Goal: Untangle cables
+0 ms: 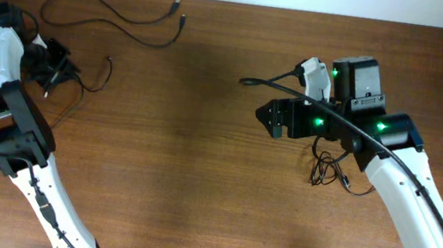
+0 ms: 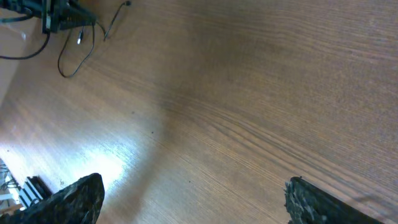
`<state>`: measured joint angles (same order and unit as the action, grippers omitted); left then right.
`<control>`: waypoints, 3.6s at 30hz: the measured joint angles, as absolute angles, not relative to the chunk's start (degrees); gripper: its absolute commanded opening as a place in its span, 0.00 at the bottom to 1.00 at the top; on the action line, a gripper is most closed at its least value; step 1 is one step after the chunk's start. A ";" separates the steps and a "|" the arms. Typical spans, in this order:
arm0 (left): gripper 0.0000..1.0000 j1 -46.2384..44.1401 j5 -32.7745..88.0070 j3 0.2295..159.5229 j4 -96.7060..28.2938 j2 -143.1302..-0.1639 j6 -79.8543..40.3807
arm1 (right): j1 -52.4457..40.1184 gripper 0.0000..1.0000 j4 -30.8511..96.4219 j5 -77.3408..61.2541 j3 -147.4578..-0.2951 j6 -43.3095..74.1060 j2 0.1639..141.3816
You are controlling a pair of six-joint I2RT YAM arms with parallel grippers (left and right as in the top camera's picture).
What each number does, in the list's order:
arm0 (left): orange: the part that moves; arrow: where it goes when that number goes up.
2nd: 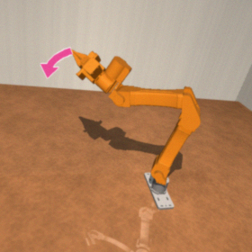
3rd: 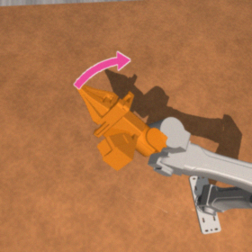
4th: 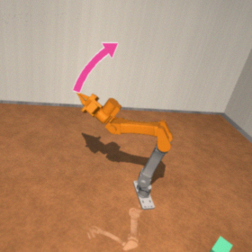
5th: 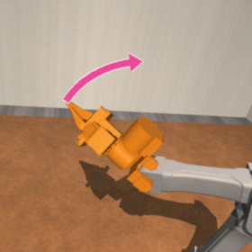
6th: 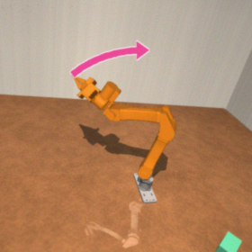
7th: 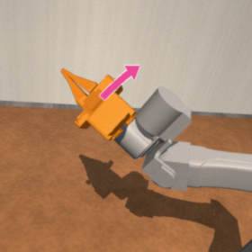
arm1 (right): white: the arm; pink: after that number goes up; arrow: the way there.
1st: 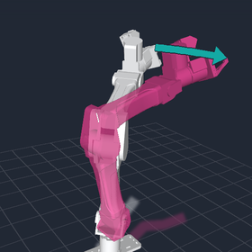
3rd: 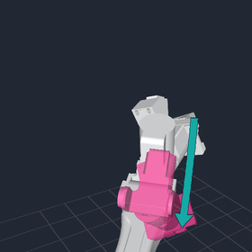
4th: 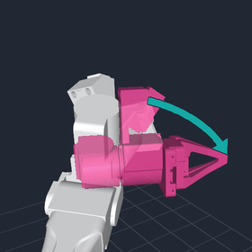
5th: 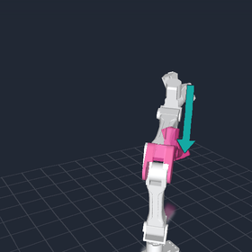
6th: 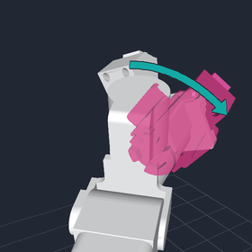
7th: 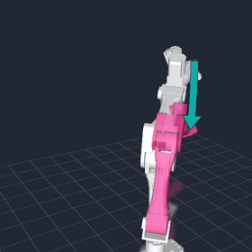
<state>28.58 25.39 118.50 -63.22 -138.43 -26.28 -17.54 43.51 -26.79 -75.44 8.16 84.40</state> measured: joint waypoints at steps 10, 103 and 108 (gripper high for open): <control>1.00 27.86 27.22 123.96 -68.16 -136.14 -16.40 | -17.54 0.93 43.29 -26.79 -75.44 8.21 84.40; 0.77 -24.12 45.71 123.85 -76.16 -135.96 2.35 | -11.55 0.04 56.18 -40.21 -78.83 30.59 80.66; 0.46 -24.21 46.89 123.83 -75.85 -135.96 -1.61 | -11.55 0.04 48.34 -46.15 -78.74 32.88 80.73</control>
<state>-24.21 46.89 123.83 -75.85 -135.96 -1.61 -11.55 48.34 -46.15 -78.74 32.88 80.73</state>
